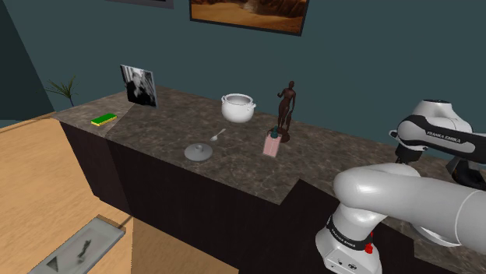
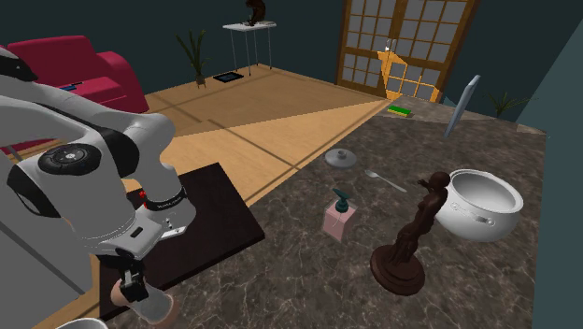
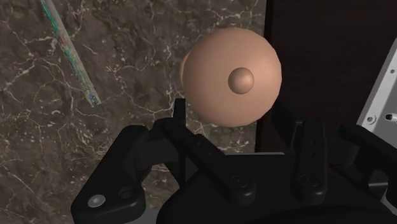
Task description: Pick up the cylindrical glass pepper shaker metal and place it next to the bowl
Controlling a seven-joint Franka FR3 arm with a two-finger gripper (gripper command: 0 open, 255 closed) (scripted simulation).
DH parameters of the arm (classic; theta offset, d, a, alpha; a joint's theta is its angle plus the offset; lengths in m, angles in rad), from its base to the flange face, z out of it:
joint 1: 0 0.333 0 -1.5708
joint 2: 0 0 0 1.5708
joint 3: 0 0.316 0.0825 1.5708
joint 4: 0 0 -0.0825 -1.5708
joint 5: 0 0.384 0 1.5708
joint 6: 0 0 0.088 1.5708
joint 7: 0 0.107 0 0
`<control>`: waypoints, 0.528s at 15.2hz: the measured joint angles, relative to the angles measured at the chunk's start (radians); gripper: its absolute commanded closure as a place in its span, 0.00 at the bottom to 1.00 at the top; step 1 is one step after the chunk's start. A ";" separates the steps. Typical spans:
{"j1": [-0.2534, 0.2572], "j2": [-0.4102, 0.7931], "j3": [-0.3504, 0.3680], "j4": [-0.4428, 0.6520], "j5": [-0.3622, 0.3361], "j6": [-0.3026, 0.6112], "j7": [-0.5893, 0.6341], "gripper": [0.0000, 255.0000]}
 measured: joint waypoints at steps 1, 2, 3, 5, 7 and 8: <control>0.002 0.005 -0.016 -0.005 -0.013 0.012 0.004 1.00; 0.005 0.009 -0.029 -0.009 -0.024 0.022 0.007 1.00; 0.007 0.013 -0.045 -0.015 -0.038 0.035 0.012 1.00; 0.014 0.024 -0.078 -0.022 -0.064 0.058 0.019 1.00; 0.016 0.026 -0.087 -0.026 -0.072 0.065 0.022 1.00; 0.016 0.026 -0.088 -0.026 -0.073 0.066 0.023 1.00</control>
